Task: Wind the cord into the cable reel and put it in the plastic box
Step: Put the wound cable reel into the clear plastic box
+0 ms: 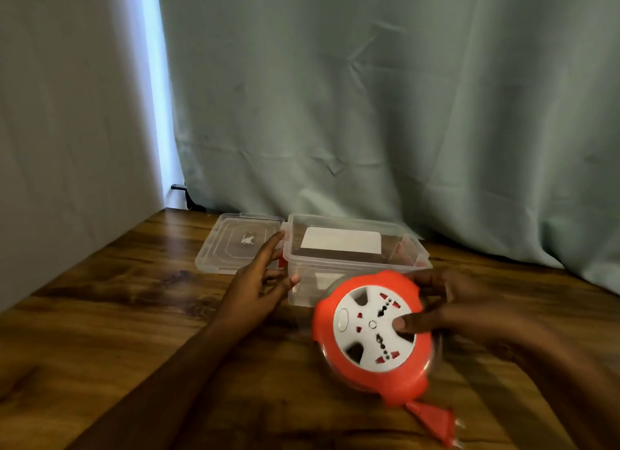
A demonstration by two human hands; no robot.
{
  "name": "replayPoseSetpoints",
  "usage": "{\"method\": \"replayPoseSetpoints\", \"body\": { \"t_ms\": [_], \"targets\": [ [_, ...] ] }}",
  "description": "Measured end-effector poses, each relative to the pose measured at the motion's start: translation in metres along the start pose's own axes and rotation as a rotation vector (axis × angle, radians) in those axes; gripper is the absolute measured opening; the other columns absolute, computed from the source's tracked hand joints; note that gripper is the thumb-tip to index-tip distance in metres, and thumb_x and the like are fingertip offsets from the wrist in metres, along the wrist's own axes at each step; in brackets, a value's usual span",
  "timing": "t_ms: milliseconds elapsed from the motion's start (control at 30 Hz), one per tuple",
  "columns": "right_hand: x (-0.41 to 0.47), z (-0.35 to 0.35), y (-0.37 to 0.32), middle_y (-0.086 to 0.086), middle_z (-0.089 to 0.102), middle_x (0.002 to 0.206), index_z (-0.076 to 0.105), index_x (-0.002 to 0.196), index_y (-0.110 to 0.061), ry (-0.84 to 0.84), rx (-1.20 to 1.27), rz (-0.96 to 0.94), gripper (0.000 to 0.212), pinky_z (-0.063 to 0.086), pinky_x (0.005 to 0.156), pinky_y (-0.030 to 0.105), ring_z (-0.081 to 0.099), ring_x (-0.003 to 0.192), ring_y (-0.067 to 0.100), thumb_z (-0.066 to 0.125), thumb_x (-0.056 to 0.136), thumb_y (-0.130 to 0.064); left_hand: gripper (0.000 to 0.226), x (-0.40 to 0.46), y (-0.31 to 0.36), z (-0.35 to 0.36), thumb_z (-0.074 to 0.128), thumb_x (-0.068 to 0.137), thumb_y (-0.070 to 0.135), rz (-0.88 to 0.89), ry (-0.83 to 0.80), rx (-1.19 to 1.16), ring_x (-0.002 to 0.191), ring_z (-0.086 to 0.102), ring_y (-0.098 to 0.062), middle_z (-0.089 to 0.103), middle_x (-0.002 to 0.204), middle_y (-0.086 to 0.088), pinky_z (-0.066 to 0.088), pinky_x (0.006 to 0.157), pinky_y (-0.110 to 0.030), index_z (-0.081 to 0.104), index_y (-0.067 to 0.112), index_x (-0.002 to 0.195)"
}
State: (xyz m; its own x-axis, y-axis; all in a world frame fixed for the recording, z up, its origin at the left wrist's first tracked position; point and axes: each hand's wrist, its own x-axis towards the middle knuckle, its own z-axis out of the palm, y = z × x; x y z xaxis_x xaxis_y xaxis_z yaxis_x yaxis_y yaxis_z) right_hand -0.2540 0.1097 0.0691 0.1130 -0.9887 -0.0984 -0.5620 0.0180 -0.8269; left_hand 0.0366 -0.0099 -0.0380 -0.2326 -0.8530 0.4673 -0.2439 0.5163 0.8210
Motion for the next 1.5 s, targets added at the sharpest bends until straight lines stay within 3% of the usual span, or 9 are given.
{"method": "replayPoseSetpoints", "body": {
  "t_ms": [233, 400, 600, 700, 800, 1067, 1200, 1367, 1500],
  "targets": [
    [0.005, -0.063, -0.072, 0.004, 0.079, 0.104, 0.074, 0.119, -0.017, 0.363, 0.029, -0.379, 0.065, 0.06, 0.062, 0.022, 0.077, 0.087, 0.016, 0.087, 0.056, -0.009, 0.078, 0.001, 0.003, -0.002, 0.068, 0.095, 0.038, -0.013, -0.024, 0.017, 0.119, 0.06, 0.004, 0.044, 0.155, 0.015, 0.059, 0.095, -0.032, 0.02, 0.056, 0.154],
    [0.049, -0.071, -0.11, 0.002, 0.066, 0.127, 0.06, 0.138, -0.026, 0.644, -0.331, -0.58, 0.073, 0.058, 0.09, 0.04, 0.067, 0.11, 0.024, 0.09, 0.073, -0.015, 0.078, 0.002, 0.003, -0.002, 0.068, 0.093, 0.04, -0.011, -0.032, -0.023, 0.12, 0.064, -0.003, 0.047, 0.154, 0.014, 0.059, 0.097, -0.037, 0.023, 0.054, 0.155],
    [0.118, -0.04, -0.097, 0.003, 0.067, 0.131, 0.056, 0.143, -0.021, 0.268, -0.607, -0.435, 0.077, 0.058, 0.091, 0.038, 0.067, 0.109, 0.021, 0.09, 0.074, -0.017, 0.075, 0.001, 0.0, -0.001, 0.067, 0.096, 0.038, -0.004, -0.045, -0.041, 0.118, 0.062, 0.006, 0.047, 0.142, 0.032, 0.059, 0.089, -0.024, 0.021, 0.07, 0.146],
    [0.142, -0.029, -0.069, 0.005, 0.067, 0.131, 0.058, 0.142, -0.015, 0.136, -0.529, -0.339, 0.074, 0.056, 0.099, 0.044, 0.064, 0.117, 0.023, 0.089, 0.075, -0.013, 0.075, 0.0, 0.004, 0.0, 0.067, 0.097, 0.036, 0.007, -0.019, -0.008, 0.108, 0.065, 0.009, 0.043, 0.13, 0.047, 0.059, 0.079, -0.019, 0.021, 0.075, 0.142],
    [0.153, -0.026, -0.043, 0.005, 0.072, 0.115, 0.061, 0.138, -0.014, 0.054, -0.254, -0.208, 0.069, 0.063, 0.082, 0.043, 0.072, 0.104, 0.025, 0.087, 0.075, -0.004, 0.076, 0.0, 0.006, 0.001, 0.069, 0.097, 0.033, 0.005, 0.004, 0.024, 0.095, 0.07, 0.004, 0.044, 0.119, 0.059, 0.058, 0.069, -0.017, 0.022, 0.075, 0.14],
    [0.157, -0.011, -0.022, 0.008, 0.063, 0.134, 0.048, 0.148, -0.018, 0.069, -0.39, -0.059, 0.07, 0.061, 0.085, 0.037, 0.066, 0.107, 0.024, 0.081, 0.086, -0.023, 0.076, 0.002, 0.005, 0.001, 0.066, 0.099, 0.031, -0.018, 0.015, 0.055, 0.097, 0.07, 0.004, 0.044, 0.126, 0.05, 0.061, 0.076, -0.026, 0.021, 0.054, 0.156],
    [0.139, -0.004, -0.028, -0.004, 0.07, 0.125, 0.067, 0.129, -0.029, 0.459, -0.679, -0.142, 0.055, 0.055, 0.087, 0.036, 0.066, 0.107, 0.017, 0.086, 0.078, -0.036, 0.066, 0.0, 0.003, -0.001, 0.056, 0.105, 0.03, -0.022, 0.024, 0.089, 0.116, 0.06, 0.006, 0.047, 0.146, 0.028, 0.054, 0.096, -0.028, 0.021, 0.054, 0.156],
    [0.105, 0.014, 0.018, -0.003, 0.076, 0.109, 0.076, 0.11, -0.024, 0.949, -0.13, -0.24, 0.031, 0.053, 0.074, 0.026, 0.07, 0.101, 0.018, 0.076, 0.087, -0.045, 0.061, 0.009, -0.007, -0.013, 0.057, 0.102, 0.015, 0.021, 0.304, 0.4, 0.136, 0.039, -0.004, 0.04, 0.158, 0.01, 0.038, 0.109, -0.03, 0.036, 0.034, 0.156],
    [0.1, 0.034, 0.049, 0.0, 0.071, 0.121, 0.07, 0.126, -0.017, 0.987, 0.483, -0.292, 0.045, 0.055, 0.076, 0.017, 0.066, 0.111, 0.016, 0.079, 0.086, -0.037, 0.043, 0.016, -0.034, -0.033, 0.069, 0.095, 0.026, -0.096, 0.112, 0.782, 0.126, 0.055, -0.014, 0.059, 0.143, 0.005, 0.046, 0.107, -0.041, 0.058, 0.033, 0.136]
  ]
}}
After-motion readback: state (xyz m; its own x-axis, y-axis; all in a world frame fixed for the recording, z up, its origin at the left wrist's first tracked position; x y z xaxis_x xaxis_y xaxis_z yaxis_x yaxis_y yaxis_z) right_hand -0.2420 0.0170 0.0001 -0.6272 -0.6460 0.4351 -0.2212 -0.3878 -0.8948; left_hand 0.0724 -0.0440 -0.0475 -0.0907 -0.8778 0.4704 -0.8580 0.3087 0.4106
